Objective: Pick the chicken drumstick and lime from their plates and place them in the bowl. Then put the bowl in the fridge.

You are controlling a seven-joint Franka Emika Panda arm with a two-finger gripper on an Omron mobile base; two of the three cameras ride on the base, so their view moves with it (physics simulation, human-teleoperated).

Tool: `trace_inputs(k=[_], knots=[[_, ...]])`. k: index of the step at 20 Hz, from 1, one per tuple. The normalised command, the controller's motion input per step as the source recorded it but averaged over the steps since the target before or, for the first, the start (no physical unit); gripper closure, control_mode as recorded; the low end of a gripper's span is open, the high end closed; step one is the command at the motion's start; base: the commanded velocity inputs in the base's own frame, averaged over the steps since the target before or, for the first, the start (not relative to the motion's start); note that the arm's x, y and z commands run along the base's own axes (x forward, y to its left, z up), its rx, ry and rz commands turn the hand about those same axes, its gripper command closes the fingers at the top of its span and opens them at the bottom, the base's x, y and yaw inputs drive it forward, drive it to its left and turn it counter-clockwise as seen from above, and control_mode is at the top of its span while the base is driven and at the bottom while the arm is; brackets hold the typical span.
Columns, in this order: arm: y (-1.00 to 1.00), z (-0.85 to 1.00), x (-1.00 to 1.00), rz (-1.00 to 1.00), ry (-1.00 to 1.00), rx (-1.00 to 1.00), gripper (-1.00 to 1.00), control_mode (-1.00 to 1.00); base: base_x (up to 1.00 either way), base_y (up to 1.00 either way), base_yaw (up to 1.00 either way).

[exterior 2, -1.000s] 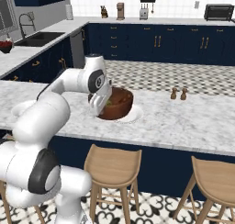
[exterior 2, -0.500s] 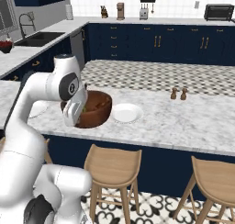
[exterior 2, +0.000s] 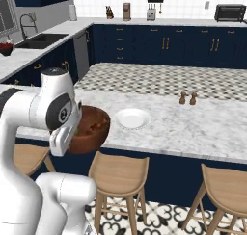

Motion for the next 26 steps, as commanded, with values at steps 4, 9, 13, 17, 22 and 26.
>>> trace_inputs(k=[4,9,13,17,22,26], knots=[[0.0,-0.11,-0.11,0.0,-0.02,-0.1,1.0,-1.0,0.0,0.0,0.0],[0.0,-0.09,-0.03,0.0,0.0,-0.02,1.0,-1.0,0.0,0.0,0.0],[0.0,0.0,0.0,0.0,0.0,0.0,1.0,-1.0,0.0,0.0,0.0],[0.0,0.0,-0.24,0.0,-0.03,0.0,1.0,1.0,-0.25,-0.03,0.0],[0.0,0.0,0.0,0.0,0.0,0.0,1.0,1.0,-0.07,0.02,-0.42],[0.0,0.0,0.0,0.0,0.0,0.0,1.0,1.0,0.08,0.16,-0.81]])
